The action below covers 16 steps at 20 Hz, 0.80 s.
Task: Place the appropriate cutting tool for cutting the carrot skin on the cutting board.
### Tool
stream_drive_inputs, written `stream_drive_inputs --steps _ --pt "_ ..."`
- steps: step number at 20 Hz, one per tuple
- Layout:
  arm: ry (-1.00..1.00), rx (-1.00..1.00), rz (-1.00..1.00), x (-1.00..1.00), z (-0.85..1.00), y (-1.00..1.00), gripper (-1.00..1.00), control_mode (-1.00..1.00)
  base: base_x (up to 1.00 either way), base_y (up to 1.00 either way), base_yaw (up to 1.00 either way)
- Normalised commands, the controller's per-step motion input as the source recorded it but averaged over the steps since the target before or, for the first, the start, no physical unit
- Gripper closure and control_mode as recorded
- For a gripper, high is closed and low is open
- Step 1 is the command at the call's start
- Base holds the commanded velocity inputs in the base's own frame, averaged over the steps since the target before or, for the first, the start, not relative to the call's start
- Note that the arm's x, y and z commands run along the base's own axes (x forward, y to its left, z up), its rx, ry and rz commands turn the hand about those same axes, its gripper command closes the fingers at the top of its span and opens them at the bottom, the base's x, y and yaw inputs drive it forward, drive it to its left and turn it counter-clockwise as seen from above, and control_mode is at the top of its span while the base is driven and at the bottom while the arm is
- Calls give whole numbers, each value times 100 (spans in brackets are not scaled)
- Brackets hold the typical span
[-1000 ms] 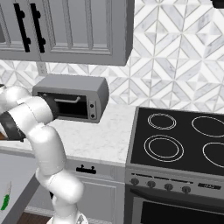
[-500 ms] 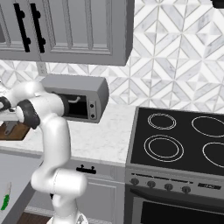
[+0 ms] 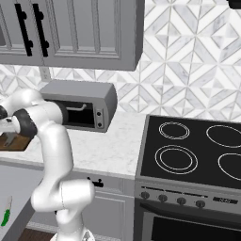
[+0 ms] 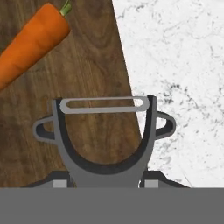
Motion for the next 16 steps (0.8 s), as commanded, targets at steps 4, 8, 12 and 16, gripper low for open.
stream_drive_inputs --steps 4,8,12,16 --pt "0 0 -10 1 -34 -33 100 -100 0 0 0" --pt "0 0 -10 0 -34 -15 100 -100 0 0 0" --pt "-1 0 -8 5 -23 0 100 -100 0 0 0" --pt "-1 0 -6 23 -2 0 100 -100 0 0 0"
